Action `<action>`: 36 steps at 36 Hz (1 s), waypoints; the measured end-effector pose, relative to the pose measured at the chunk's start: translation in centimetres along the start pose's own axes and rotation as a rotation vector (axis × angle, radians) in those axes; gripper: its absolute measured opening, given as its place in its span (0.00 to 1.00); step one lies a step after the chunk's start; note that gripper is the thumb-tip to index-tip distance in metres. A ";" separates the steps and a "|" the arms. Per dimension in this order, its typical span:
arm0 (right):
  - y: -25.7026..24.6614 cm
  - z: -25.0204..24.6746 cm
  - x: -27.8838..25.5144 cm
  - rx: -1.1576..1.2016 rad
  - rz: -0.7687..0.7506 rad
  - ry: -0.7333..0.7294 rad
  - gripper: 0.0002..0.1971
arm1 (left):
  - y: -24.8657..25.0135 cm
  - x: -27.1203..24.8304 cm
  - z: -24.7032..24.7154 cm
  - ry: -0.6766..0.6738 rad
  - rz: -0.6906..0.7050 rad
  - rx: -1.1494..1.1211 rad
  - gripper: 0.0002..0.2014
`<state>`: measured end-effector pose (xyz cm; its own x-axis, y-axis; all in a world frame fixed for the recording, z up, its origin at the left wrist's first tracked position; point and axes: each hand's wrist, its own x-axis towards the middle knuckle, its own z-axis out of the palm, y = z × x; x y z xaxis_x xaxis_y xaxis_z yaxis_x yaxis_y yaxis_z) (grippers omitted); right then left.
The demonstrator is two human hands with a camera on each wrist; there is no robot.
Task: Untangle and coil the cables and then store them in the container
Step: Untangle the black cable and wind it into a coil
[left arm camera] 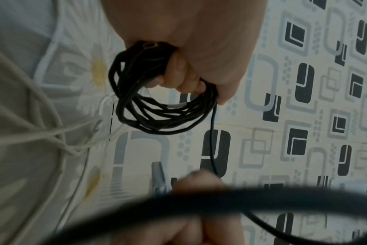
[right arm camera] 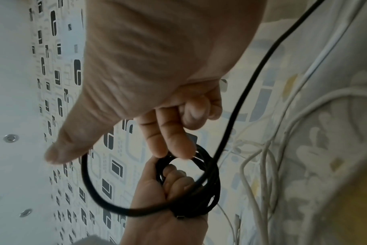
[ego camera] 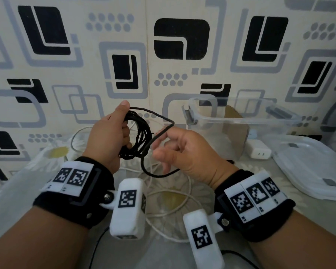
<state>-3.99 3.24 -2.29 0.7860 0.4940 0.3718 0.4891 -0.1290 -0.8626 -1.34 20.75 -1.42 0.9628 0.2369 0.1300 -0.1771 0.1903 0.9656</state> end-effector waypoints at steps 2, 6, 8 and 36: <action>0.2 0.1 0.2 0.015 -0.026 0.057 0.28 | 0.0 0.0 0.1 0.001 0.002 0.002 0.21; 0.1 0.0 0.1 -0.125 -0.030 0.006 0.19 | 0.0 0.0 0.0 0.019 -0.002 -0.004 0.21; 0.2 0.1 0.1 -0.147 0.030 -0.076 0.18 | -0.1 0.0 0.0 0.027 0.000 -0.010 0.21; 2.5 -2.4 1.2 -0.595 0.009 0.519 0.09 | -0.2 3.1 -3.5 0.266 -0.224 -0.668 0.24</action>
<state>-0.92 1.47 -3.21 0.7952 0.0457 0.6046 0.4870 -0.6420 -0.5922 0.96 24.75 -1.99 0.9235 0.3306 -0.1947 -0.1501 0.7783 0.6097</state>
